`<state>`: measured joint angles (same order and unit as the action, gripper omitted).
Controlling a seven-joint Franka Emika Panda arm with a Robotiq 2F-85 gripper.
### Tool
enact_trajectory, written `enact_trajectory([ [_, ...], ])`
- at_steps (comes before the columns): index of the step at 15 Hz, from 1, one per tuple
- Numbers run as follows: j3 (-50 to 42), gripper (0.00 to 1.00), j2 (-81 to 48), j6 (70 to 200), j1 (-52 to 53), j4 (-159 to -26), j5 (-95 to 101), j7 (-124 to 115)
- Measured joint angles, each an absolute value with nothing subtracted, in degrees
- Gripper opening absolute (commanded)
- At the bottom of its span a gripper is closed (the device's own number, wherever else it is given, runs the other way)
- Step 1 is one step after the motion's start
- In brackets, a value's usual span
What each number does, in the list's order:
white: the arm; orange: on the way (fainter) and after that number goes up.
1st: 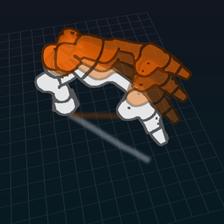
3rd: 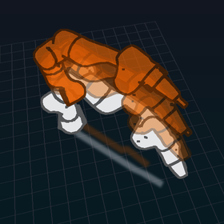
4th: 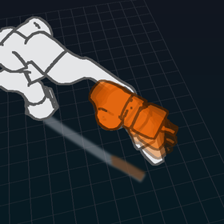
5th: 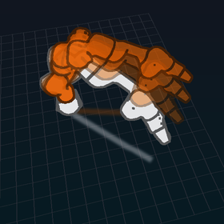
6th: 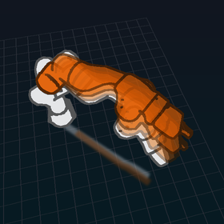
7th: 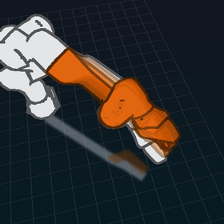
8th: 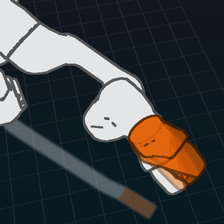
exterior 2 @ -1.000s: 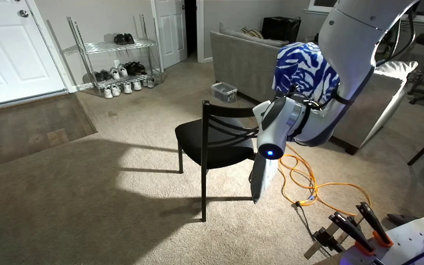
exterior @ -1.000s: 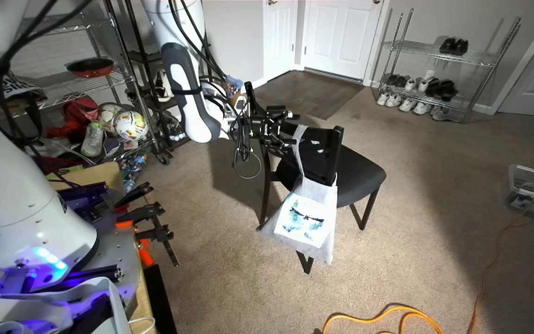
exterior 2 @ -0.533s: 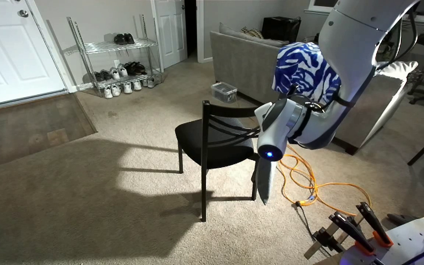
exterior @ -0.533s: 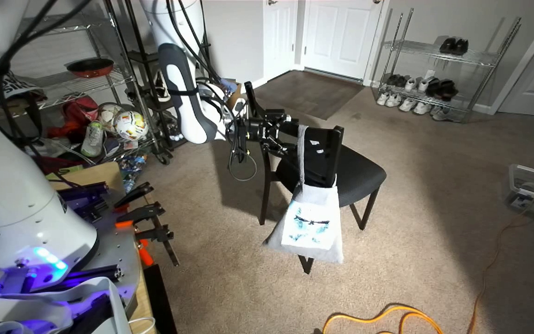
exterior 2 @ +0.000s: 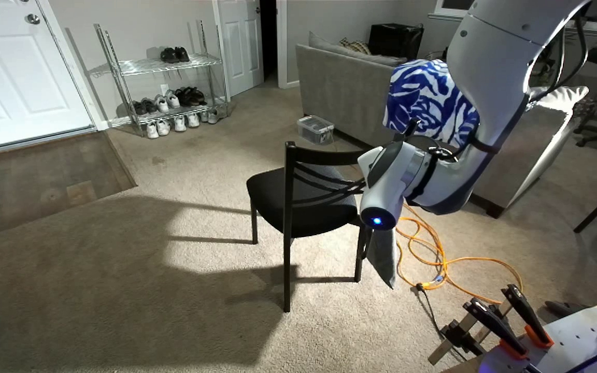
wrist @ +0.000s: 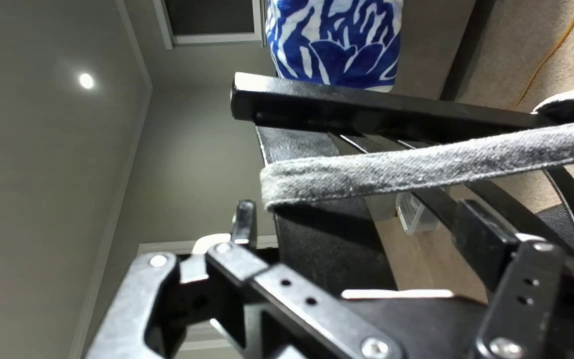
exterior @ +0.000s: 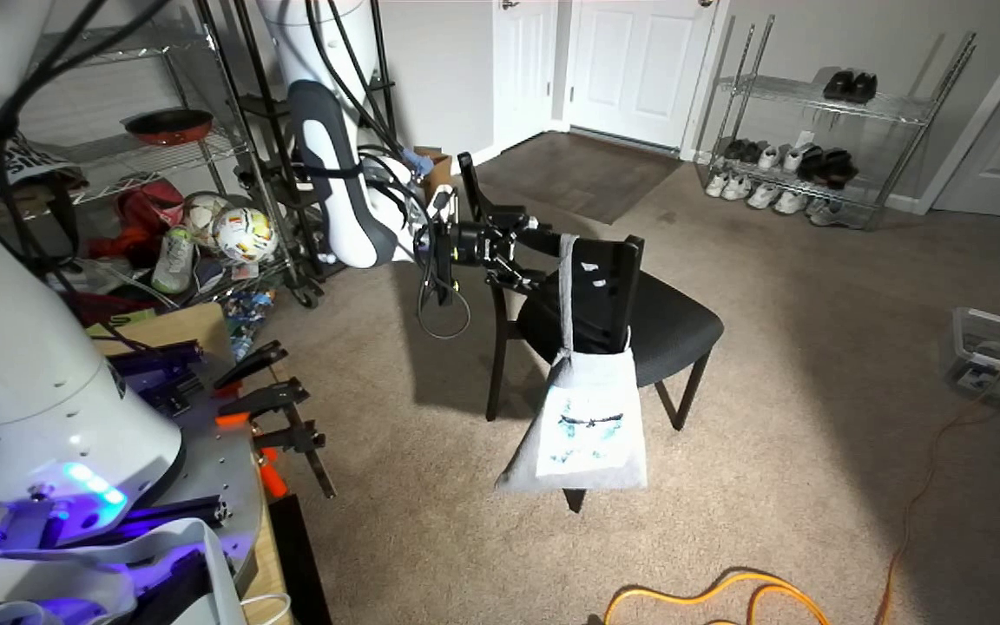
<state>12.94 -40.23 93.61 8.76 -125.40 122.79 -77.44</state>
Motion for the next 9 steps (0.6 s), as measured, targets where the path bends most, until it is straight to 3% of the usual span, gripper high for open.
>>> enact_trajectory([
  [9,12.29,1.0,-40.14,93.16,8.94,-124.21,122.73,-77.45],
])
